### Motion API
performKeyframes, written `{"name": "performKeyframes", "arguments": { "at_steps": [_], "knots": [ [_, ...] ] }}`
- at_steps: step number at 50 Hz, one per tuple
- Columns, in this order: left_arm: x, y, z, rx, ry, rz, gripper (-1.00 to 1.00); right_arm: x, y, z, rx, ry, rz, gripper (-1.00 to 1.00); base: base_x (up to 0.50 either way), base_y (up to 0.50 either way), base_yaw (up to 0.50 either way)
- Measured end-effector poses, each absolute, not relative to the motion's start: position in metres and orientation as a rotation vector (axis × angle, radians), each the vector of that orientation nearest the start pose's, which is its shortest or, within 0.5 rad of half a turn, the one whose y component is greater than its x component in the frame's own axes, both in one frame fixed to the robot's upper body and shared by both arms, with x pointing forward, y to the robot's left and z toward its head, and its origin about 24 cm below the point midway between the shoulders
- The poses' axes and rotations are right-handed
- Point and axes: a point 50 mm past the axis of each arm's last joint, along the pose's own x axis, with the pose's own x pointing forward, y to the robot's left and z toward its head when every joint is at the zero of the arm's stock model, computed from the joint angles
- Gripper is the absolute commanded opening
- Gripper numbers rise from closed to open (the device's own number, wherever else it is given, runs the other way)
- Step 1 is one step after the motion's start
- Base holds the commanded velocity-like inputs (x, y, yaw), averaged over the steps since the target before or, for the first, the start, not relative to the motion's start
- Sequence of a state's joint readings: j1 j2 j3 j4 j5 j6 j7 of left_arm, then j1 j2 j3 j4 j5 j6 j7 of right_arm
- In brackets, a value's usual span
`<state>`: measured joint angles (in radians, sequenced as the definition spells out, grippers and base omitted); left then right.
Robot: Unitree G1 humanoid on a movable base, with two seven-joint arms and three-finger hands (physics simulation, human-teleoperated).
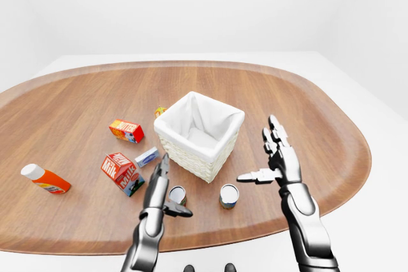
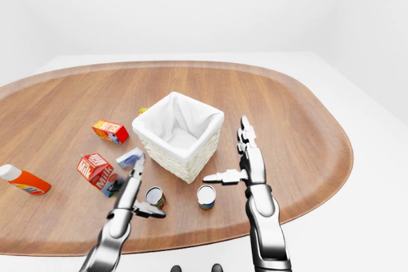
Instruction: Pick up the tomato sauce, and put it in the basket.
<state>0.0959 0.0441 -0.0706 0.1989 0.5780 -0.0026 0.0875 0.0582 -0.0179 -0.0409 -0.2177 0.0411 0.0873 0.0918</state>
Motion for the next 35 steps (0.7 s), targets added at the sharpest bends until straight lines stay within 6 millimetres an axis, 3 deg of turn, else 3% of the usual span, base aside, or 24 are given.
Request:
{"name": "performKeyframes", "arguments": {
  "at_steps": [35],
  "knots": [
    [0.2239,0.1514,-0.0319,0.622,0.257,-0.046,1.00,0.2428,-0.1606,0.0693,0.014,-0.070,0.040,1.00,0.00,0.00,0.00]
  ]
}}
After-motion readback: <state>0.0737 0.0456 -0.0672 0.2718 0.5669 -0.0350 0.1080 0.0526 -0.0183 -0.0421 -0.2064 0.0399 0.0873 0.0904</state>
